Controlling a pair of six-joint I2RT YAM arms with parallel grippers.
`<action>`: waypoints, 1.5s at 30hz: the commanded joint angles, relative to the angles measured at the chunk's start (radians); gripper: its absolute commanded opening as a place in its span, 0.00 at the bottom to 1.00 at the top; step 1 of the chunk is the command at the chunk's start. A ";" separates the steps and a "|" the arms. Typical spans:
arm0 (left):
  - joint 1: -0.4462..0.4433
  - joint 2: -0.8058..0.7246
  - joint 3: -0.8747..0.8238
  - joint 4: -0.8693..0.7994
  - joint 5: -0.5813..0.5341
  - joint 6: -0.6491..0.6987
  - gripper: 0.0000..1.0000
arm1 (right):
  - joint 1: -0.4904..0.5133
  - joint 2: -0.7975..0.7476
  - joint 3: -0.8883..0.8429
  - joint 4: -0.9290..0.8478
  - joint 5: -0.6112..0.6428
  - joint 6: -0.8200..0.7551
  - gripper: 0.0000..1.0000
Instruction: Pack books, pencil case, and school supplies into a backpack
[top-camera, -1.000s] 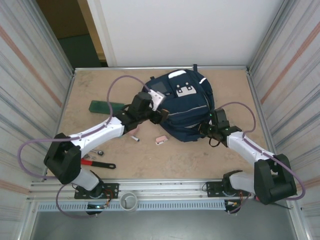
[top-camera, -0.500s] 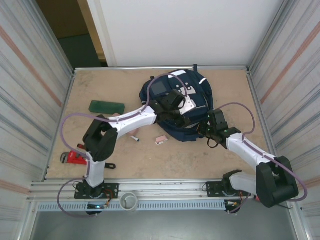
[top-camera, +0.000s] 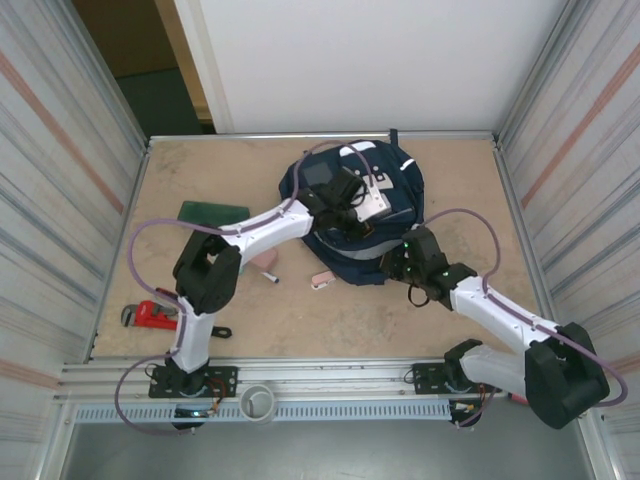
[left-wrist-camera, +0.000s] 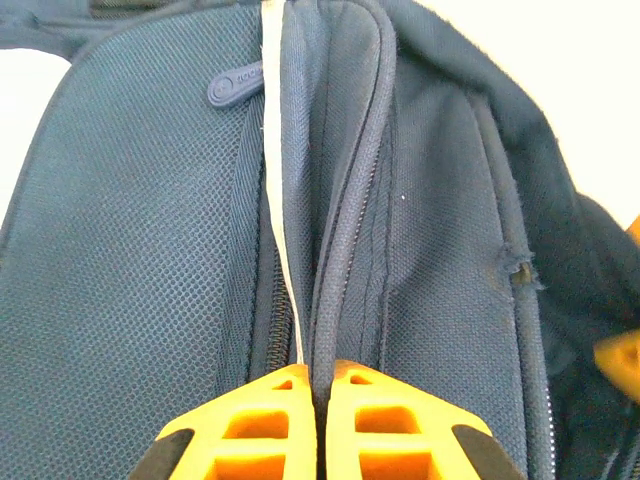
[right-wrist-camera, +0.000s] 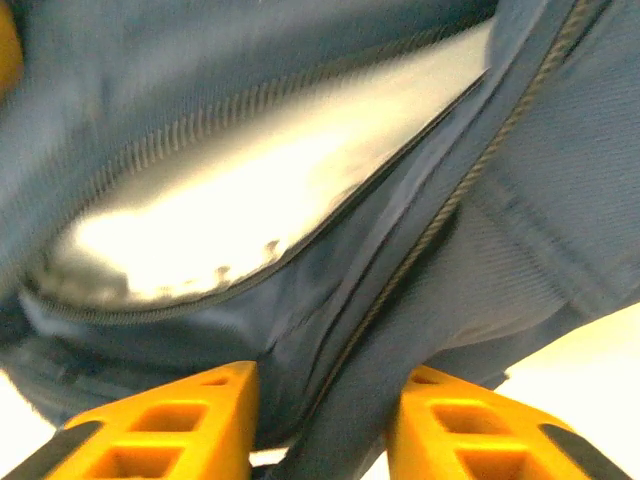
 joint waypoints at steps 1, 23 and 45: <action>0.076 -0.125 0.030 0.070 0.241 0.010 0.00 | 0.104 -0.029 0.097 -0.082 0.041 -0.110 0.47; 0.318 -0.042 0.198 -0.058 0.687 0.064 0.00 | -0.124 0.031 0.391 -0.002 0.019 -0.990 0.99; 0.321 -0.150 0.021 0.015 0.344 -0.125 0.43 | -0.114 0.494 0.809 -0.171 -0.105 -1.049 0.11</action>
